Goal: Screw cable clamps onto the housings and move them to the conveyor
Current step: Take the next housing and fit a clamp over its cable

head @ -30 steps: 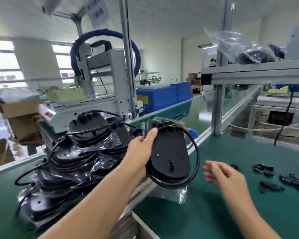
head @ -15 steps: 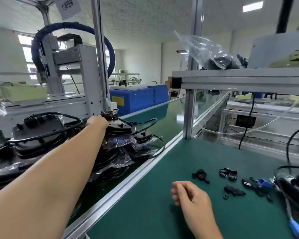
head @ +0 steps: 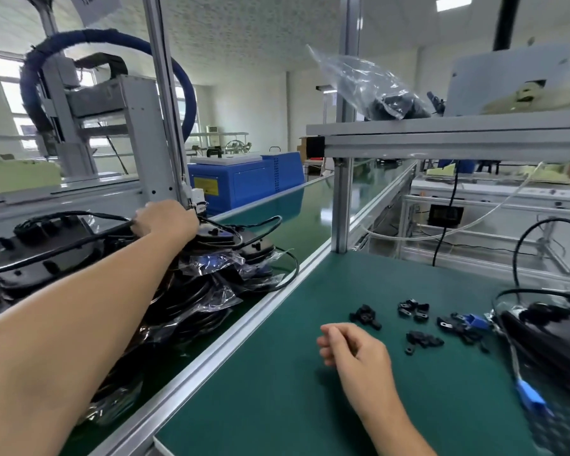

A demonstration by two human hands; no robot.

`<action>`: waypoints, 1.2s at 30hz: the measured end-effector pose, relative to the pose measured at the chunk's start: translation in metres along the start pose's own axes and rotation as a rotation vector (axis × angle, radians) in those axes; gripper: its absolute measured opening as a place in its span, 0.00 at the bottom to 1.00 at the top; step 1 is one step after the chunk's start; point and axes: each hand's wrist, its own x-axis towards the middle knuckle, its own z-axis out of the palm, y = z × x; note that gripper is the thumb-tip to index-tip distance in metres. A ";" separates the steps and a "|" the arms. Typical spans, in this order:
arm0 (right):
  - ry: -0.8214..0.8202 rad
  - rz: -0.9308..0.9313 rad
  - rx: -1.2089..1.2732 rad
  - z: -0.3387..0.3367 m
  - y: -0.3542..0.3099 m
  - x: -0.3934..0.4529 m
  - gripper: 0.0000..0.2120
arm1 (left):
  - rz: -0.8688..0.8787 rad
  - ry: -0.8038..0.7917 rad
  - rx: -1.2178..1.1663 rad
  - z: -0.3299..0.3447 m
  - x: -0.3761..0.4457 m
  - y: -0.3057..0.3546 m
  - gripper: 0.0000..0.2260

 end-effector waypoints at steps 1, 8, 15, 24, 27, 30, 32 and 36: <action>0.012 0.004 0.013 -0.003 -0.003 0.000 0.13 | 0.021 0.018 0.011 -0.001 -0.004 0.001 0.22; 0.127 0.004 0.070 -0.073 -0.026 -0.011 0.12 | 0.304 0.191 0.075 -0.003 -0.037 0.028 0.21; 0.328 -0.030 -0.053 -0.198 -0.033 -0.030 0.11 | 0.826 -0.065 -0.446 0.011 -0.180 0.153 0.12; 0.640 -0.245 -0.126 -0.235 -0.026 -0.041 0.13 | 0.289 -1.086 -0.813 0.075 -0.364 0.310 0.29; 0.662 -0.253 -0.086 -0.240 -0.028 -0.042 0.13 | 0.372 -0.966 -0.657 0.080 -0.375 0.330 0.32; 0.683 -0.252 -0.046 -0.244 -0.028 -0.041 0.13 | 0.376 -1.014 -0.584 0.081 -0.374 0.339 0.30; 0.694 -0.245 -0.026 -0.246 -0.029 -0.040 0.12 | 0.309 -1.052 -0.585 0.084 -0.368 0.342 0.30; 0.734 -0.236 -0.018 -0.249 -0.029 -0.039 0.11 | 0.191 -1.137 -0.879 0.093 -0.364 0.355 0.26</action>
